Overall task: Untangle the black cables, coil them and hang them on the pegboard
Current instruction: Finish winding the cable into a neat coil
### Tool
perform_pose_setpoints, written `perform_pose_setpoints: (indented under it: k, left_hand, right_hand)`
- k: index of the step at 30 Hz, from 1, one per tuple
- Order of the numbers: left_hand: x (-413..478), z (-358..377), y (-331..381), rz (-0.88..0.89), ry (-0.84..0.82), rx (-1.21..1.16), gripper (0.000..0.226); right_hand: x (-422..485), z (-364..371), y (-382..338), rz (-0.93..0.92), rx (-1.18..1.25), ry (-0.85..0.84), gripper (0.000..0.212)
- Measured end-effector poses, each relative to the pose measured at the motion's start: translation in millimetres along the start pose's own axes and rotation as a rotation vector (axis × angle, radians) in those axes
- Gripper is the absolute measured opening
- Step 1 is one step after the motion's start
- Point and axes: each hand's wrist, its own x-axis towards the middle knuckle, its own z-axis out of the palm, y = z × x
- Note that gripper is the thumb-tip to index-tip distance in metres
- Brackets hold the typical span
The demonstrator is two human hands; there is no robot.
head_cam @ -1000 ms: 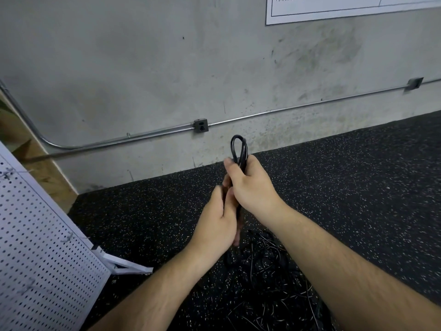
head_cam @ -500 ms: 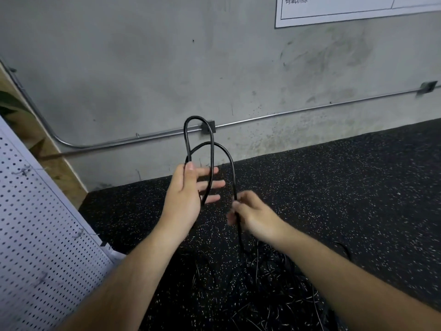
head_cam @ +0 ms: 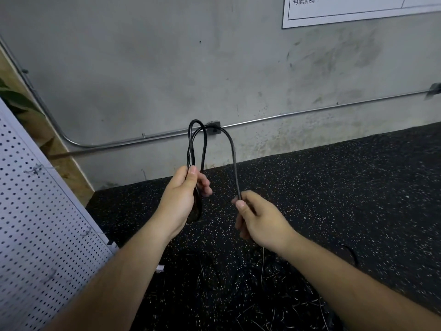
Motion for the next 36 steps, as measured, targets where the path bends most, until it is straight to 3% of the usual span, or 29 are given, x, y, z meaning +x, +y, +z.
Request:
perform_pose_setpoints:
  k: [9, 12, 15, 18, 21, 23, 27, 32, 36]
  left_hand:
    - [-16, 18, 8, -0.099, -0.169, -0.224, 0.029]
    - [-17, 22, 9, -0.118, -0.131, -0.282, 0.026]
    - [-8, 11, 18, -0.102, -0.094, -0.394, 0.023]
    - [2, -12, 30, -0.092, -0.082, -0.487, 0.024]
    - [3, -26, 35, -0.111, -0.103, -0.528, 0.026]
    - [2, -28, 32, -0.120, -0.119, -0.455, 0.026]
    - [0, -27, 22, -0.112, -0.092, -0.171, 0.026]
    - [2, -20, 16, -0.139, 0.043, -0.005, 0.029]
    - [4, -17, 12, -0.036, 0.129, 0.393, 0.031]
  right_hand:
    - [-4, 24, -7, -0.250, -0.280, 0.021, 0.014]
    - [-5, 25, -7, -0.285, -0.313, -0.010, 0.021]
    - [-9, 21, 1, -0.197, -0.218, -0.169, 0.038]
    - [-17, 9, 28, -0.071, -0.277, -0.375, 0.047]
    - [-17, -7, 52, 0.007, -0.438, -0.433, 0.038]
    - [-13, -18, 54, 0.055, -0.479, -0.446, 0.024]
    - [1, -40, 39, 0.136, -0.332, -0.400, 0.009]
    - [-1, -38, 27, 0.073, -0.446, -0.437, 0.028]
    - [-4, -25, 18, -0.050, -0.671, -0.400, 0.033]
